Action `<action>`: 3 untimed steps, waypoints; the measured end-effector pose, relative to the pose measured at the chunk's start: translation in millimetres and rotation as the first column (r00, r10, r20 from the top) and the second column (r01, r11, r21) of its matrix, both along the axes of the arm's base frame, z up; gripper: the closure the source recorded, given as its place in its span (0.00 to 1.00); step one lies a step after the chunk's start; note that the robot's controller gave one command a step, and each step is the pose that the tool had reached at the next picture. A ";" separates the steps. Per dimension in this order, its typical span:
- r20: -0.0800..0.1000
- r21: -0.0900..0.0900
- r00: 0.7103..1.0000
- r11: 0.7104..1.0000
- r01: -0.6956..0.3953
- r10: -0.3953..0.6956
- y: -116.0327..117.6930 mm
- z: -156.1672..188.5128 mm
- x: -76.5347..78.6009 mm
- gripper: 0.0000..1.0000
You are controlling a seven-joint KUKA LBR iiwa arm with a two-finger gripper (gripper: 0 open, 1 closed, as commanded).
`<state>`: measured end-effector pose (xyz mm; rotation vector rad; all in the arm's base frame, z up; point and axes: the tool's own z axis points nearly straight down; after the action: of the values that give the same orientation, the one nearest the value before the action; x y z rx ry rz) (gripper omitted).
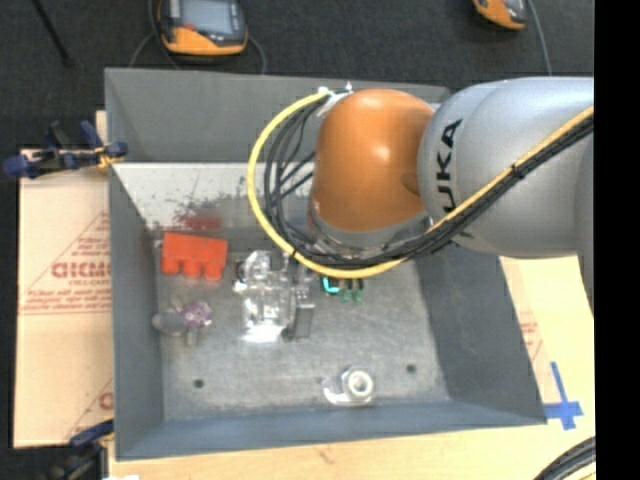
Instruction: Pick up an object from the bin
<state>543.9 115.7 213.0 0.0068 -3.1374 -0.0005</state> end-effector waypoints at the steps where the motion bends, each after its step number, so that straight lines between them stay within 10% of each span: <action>1: 0.001 0.001 1.000 1.000 -0.022 0.022 52.7 -147.2 28.6 0.00; 2: 0.011 0.002 0.993 0.993 -0.118 0.118 110.3 -133.4 41.8 0.00; 3: 0.008 0.001 0.994 0.994 -0.113 0.113 107.8 -134.0 41.6 1.00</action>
Offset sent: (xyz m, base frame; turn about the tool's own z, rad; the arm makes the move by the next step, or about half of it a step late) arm 0.0290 0.0520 -0.1430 -0.0165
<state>585.5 223.5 79.1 0.1846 -3.1402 -0.0032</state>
